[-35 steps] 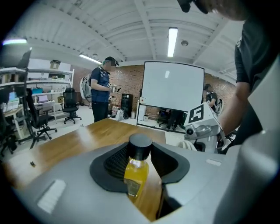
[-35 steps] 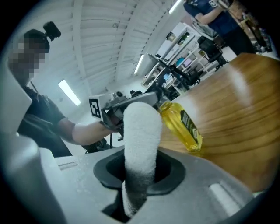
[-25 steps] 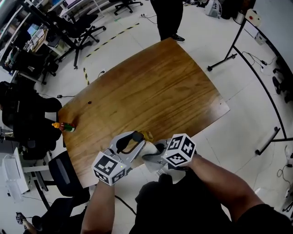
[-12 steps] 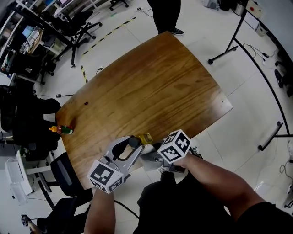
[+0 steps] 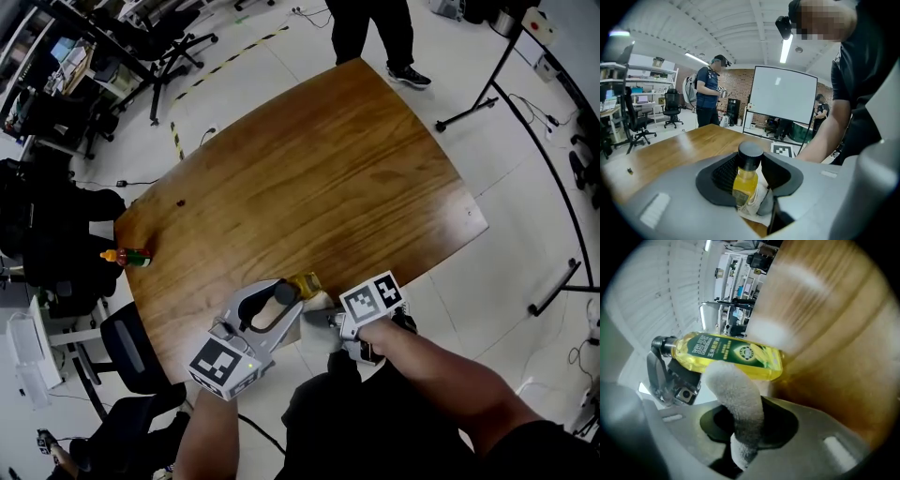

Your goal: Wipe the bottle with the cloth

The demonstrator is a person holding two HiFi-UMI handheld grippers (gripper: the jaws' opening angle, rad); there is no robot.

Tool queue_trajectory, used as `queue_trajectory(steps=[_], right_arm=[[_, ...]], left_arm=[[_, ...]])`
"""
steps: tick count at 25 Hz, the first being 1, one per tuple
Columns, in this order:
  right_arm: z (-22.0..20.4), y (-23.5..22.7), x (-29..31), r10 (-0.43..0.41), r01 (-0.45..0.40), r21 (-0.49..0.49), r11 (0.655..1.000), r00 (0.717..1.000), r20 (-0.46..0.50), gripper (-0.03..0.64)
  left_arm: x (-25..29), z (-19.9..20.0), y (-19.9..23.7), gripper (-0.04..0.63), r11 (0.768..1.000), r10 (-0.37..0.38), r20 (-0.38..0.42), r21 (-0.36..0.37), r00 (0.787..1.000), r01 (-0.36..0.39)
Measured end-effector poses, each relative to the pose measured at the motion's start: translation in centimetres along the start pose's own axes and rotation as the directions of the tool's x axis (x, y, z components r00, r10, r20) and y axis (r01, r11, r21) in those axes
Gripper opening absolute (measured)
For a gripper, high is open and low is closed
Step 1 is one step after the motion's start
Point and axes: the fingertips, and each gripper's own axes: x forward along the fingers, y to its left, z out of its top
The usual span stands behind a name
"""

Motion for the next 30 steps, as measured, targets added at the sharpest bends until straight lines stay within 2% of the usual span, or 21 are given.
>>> queue_trajectory(steps=[5, 8, 12, 14, 17, 22, 26, 28, 29, 30], right_arm=[[0.4, -0.7, 0.1, -0.002, 0.001, 0.069, 0.998, 1.0, 0.013, 0.074], [0.3, -0.8, 0.3, -0.006, 0.006, 0.065, 0.998, 1.0, 0.006, 0.074], [-0.1, 0.7, -0.3, -0.003, 0.004, -0.027, 1.0, 1.0, 0.021, 0.074], [0.1, 1.9, -1.0, -0.008, 0.013, -0.089, 0.996, 0.999, 0.052, 0.075], [-0.1, 3.3, -2.0, -0.071, 0.089, -0.201, 0.976, 0.993, 0.098, 0.074], [0.1, 6.9, -4.7, -0.124, 0.191, -0.316, 0.929, 0.967, 0.221, 0.074], [-0.5, 8.8, -7.0, -0.144, 0.254, -0.337, 0.907, 0.937, 0.318, 0.074], [-1.1, 9.8, -8.3, -0.151, 0.286, -0.358, 0.889, 0.921, 0.36, 0.074], [-1.4, 10.2, -8.9, -0.156, 0.303, -0.373, 0.877, 0.914, 0.375, 0.074], [-1.9, 10.6, -9.4, -0.162, 0.318, -0.388, 0.865, 0.909, 0.384, 0.075]], left_arm=[[0.2, 0.1, 0.4, 0.175, 1.0, -0.007, 0.013, -0.001, 1.0, 0.007], [0.2, -0.3, 0.6, 0.175, 1.0, -0.011, 0.024, 0.008, 1.0, 0.011], [0.2, -0.2, 0.7, 0.178, 1.0, -0.006, 0.04, 0.004, 0.999, 0.005], [0.6, -1.2, 1.1, 0.181, 1.0, 0.007, 0.026, 0.026, 1.0, -0.007], [0.4, -2.6, 1.5, 0.19, 0.999, 0.021, 0.026, 0.037, 0.999, -0.022], [-2.3, -2.3, 1.6, 0.192, 1.0, 0.029, 0.097, 0.005, 0.995, -0.03], [-4.6, -3.6, 0.4, 0.164, 0.997, 0.014, 0.152, -0.081, 0.988, -0.002], [-5.5, -4.0, -0.7, 0.094, 0.989, 0.015, 0.169, -0.148, 0.985, 0.01], [-6.0, -4.2, -1.2, 0.035, 0.983, 0.023, 0.177, -0.183, 0.984, 0.01], [-6.4, -4.4, -1.6, 0.017, 0.974, 0.037, 0.18, -0.225, 0.983, 0.005]])
